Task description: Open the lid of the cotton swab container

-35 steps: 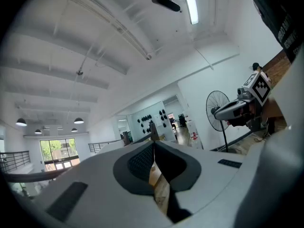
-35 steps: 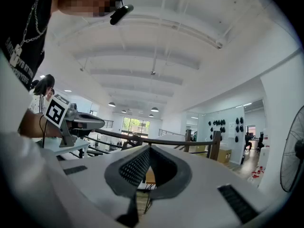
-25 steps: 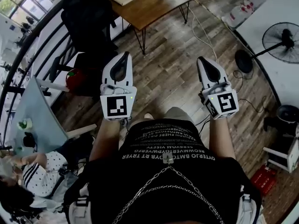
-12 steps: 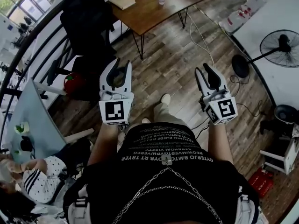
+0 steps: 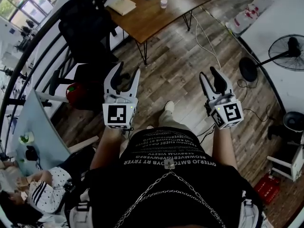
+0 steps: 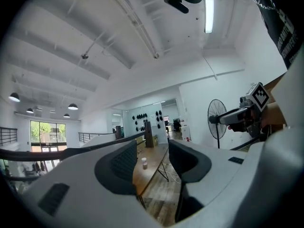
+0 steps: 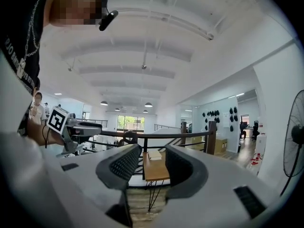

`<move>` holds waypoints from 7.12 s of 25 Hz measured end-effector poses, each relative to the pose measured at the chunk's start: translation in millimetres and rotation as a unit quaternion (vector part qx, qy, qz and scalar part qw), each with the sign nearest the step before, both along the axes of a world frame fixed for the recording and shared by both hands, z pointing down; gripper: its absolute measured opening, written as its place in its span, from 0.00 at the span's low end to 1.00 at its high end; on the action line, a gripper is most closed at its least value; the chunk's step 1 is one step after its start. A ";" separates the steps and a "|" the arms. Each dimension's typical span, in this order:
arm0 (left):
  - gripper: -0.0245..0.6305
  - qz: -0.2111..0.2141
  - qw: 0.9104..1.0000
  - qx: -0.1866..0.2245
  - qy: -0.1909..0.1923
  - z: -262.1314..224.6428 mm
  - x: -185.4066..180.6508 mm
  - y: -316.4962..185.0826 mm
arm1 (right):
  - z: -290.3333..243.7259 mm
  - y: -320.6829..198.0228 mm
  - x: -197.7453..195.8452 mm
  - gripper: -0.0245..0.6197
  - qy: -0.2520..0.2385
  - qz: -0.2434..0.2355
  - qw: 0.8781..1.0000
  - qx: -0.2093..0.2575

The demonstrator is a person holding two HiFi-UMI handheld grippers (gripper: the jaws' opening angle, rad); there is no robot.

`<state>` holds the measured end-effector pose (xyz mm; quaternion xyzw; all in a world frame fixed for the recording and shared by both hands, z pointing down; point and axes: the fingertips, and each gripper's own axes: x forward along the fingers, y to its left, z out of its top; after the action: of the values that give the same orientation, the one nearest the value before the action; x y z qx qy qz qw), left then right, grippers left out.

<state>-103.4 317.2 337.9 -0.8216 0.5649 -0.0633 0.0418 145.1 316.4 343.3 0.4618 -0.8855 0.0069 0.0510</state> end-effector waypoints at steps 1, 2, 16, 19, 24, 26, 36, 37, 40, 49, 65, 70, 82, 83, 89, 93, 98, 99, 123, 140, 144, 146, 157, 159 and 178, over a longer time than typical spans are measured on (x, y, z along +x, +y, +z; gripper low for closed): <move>0.36 0.001 1.000 -0.001 -0.001 1.1 1.7 -6.3 | 0.6 -7.0 1.1 0.29 0.000 -0.001 1.000 0.000; 0.36 0.001 1.000 -0.001 -0.001 1.7 3.4 -13.0 | 1.1 -14.3 2.4 0.29 0.000 -0.002 1.000 0.000; 0.36 -0.004 1.000 -0.029 -0.002 26.9 37.5 -109.9 | 19.8 -106.5 35.2 0.32 -0.007 -0.013 1.000 -0.017; 0.36 -0.004 0.999 -0.030 -0.009 25.9 49.2 -130.6 | 19.8 -125.9 45.9 0.32 -0.017 -0.011 1.000 -0.016; 0.36 -0.006 1.000 -0.018 -0.009 13.6 69.8 -164.2 | 20.3 -153.9 62.9 0.33 -0.019 -0.019 1.000 -0.016; 0.36 -0.009 1.000 -0.015 -0.009 10.6 77.1 -175.2 | 18.7 -165.7 70.4 0.34 -0.020 -0.024 0.999 -0.014; 0.36 -0.042 0.999 -0.007 -0.020 -3.3 90.5 -204.5 | 13.5 -208.7 93.6 0.35 -0.038 -0.050 0.998 -0.010; 0.36 -0.045 0.999 -0.006 -0.025 -3.3 89.9 -204.1 | 13.9 -210.0 93.8 0.35 -0.040 -0.053 0.998 -0.010; 0.36 -0.061 0.998 -0.009 -0.031 -0.9 85.0 -203.8 | 18.1 -213.8 92.2 0.36 -0.046 -0.066 0.997 -0.013; 0.36 -0.078 0.996 -0.033 -0.029 15.6 65.4 -201.2 | 23.0 -223.4 79.7 0.37 -0.047 -0.080 0.996 -0.017; 0.36 -0.046 0.998 -0.039 -0.014 31.2 59.2 -289.4 | 29.8 -292.4 55.0 0.37 -0.029 -0.071 0.997 -0.031; 0.36 -0.047 0.998 -0.031 -0.012 21.9 43.5 -326.2 | 25.1 -328.6 40.4 0.37 -0.027 -0.071 0.997 -0.031; 0.36 -0.049 0.998 -0.035 -0.006 23.1 -7.4 -398.2 | 16.0 -402.4 -23.6 0.37 -0.013 -0.098 0.995 -0.033; 0.36 -0.049 0.998 -0.034 -0.005 23.2 -12.1 -403.0 | 14.6 -406.8 -28.7 0.37 -0.011 -0.099 0.994 -0.032; 0.36 -0.045 0.998 -0.032 0.001 25.5 -31.9 -428.5 | 3.2 -428.5 -49.6 0.37 -0.004 -0.105 0.994 -0.026; 0.36 -0.036 0.999 -0.026 -0.004 25.7 -37.0 -440.6 | -0.6 -443.9 -59.0 0.37 -0.009 -0.098 0.995 -0.014; 0.36 -0.024 0.999 -0.026 -0.007 27.1 -44.9 -458.3 | 5.3 -461.9 -73.4 0.37 -0.009 -0.096 0.995 -0.016; 0.36 -0.018 0.999 -0.028 -0.010 28.8 -43.2 -462.1 | 5.6 -465.7 -74.6 0.37 -0.010 -0.096 0.995 -0.017; 0.36 -0.003 0.996 -0.091 -0.020 97.6 -1.1 -563.0 | 38.9 -580.5 -75.7 0.37 -0.008 -0.137 0.989 -0.059; 0.41 0.020 0.991 -0.129 -0.035 181.7 48.4 -630.3 | 76.9 -659.9 -60.0 0.37 -0.007 -0.159 0.982 -0.103; 0.43 0.032 0.988 -0.150 -0.013 215.3 66.3 -640.3 | 89.3 -666.1 -48.1 0.37 -0.005 -0.152 0.981 -0.117; 0.43 0.039 0.987 -0.157 -0.003 235.1 74.0 -645.5 | 96.0 -666.9 -44.8 0.37 -0.005 -0.151 0.981 -0.125; 0.47 0.062 0.980 -0.188 -0.033 319.4 103.6 -682.6 | 118.2 -674.3 -20.4 0.37 -0.006 -0.132 0.979 -0.154; 0.47 0.064 0.978 -0.194 -0.038 332.3 105.4 -689.1 | 121.5 -676.3 -15.5 0.37 -0.005 -0.129 0.979 -0.159; 0.47 0.068 0.961 -0.259 -0.071 429.8 127.5 -728.4 | 144.7 -694.8 -4.0 0.37 0.005 -0.135 0.971 -0.195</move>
<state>24.1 -411.2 767.7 -0.8342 0.4679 -0.2622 -0.1280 141.1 -378.4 488.1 0.3191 -0.9210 0.1700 0.1452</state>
